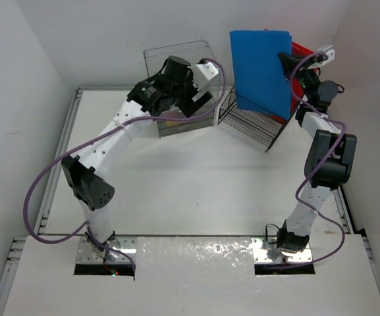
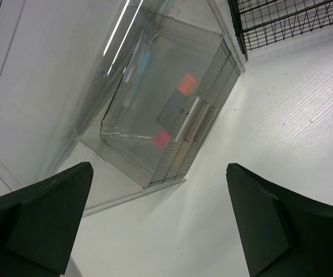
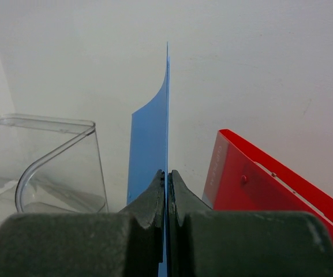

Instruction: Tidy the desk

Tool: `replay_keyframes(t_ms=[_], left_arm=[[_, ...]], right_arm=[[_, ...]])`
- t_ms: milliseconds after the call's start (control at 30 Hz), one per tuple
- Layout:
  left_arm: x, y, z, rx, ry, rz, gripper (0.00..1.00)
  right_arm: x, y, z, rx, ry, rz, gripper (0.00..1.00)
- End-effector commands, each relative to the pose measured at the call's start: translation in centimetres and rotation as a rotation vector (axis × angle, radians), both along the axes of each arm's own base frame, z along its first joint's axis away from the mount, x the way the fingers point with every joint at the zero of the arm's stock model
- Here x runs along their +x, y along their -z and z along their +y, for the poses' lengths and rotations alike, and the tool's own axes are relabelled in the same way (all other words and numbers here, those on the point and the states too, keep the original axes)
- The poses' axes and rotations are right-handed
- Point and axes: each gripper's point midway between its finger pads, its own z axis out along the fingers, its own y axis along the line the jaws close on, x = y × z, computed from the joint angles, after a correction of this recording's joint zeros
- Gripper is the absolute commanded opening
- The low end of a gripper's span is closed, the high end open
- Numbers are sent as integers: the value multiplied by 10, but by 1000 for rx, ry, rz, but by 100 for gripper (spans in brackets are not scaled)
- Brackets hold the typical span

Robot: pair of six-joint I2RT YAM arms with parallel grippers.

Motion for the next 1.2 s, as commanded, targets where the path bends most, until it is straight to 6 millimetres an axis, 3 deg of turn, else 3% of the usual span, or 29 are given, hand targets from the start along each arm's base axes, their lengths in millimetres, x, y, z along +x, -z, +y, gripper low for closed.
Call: replay_keyframes(t_ms=[0,233,567,800,933,1000,1033,1100,1133,1167], left_arm=[[6,-17,-2,-36,-6,-41,100],[9,-9,-4,-13,1,-28,100],[13,-12,-8,-13,9,-36,100],[16,-10,-10,-12,12,-31,100],[17,-7,-12,-13,15,-27,100],[17,-7,-13,-16,17,-26,100],[17,-8,-13,-18,19,-29,100],[17,-9,-13,-21,20,-32,100],[16,-9,-14,-21,21,-31,100],[16,-9,-14,-23,22,-30,100]], right_arm=[[-37,-71,-1,5,51,-339,0],[-45,-91,-3,15,68,-404,0],[-58,-105,-8,40,64,-468,0],[-57,-97,-5,21,70,-456,0],[-47,-65,-4,2,65,-349,0],[-42,-53,-4,-4,62,-286,9],[-38,-45,-3,-5,56,-253,22],[-29,-29,0,-15,28,-164,32],[-27,-27,2,-23,16,-146,45],[-22,-20,1,-24,9,-103,50]])
